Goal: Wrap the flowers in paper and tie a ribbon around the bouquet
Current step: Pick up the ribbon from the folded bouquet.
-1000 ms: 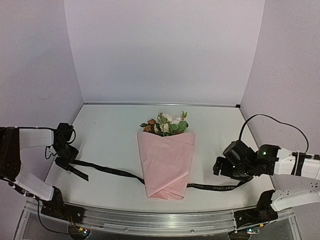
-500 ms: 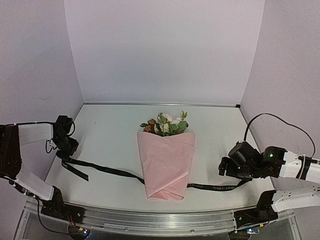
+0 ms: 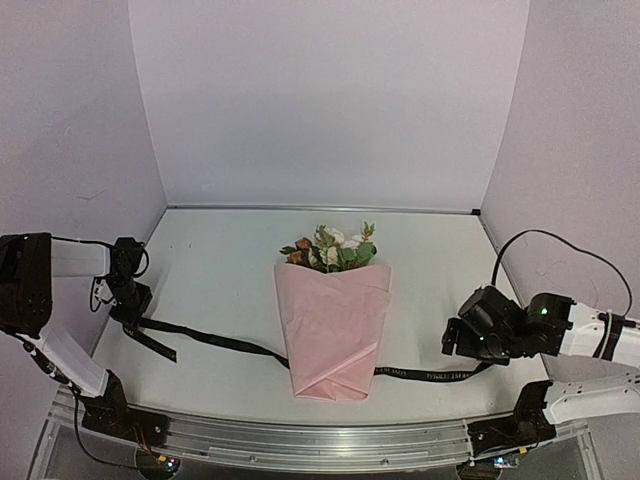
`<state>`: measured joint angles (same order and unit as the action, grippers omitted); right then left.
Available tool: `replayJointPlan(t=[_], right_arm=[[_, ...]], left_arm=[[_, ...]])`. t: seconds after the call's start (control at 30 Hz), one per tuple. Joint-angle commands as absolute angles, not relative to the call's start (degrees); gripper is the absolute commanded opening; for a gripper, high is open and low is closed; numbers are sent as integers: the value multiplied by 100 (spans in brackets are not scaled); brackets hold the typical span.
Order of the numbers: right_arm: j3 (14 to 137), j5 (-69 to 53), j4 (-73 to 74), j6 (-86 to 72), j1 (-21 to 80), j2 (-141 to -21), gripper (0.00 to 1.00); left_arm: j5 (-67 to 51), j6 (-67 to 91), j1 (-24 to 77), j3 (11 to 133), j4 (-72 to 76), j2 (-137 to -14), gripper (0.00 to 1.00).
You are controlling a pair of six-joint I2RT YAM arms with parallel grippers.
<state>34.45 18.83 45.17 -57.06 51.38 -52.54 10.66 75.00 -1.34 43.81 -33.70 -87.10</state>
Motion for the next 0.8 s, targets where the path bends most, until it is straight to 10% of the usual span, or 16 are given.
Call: replayJointPlan(t=[0.0,0.27,0.77], right_arm=[[3655,2099,5196,-6009,5104,-5216,98],[3767,1971,5808,-6789,5085,-5429,98],[3594,1716,6211,-8713,5016,-5957,98]], left_arm=[[1183,7412,-170,4357,-3177,-8784,45],[1049,7144,-202,4217,-2979,-8837,2],[927,6783,-202,4029,-2857,-7658,3]])
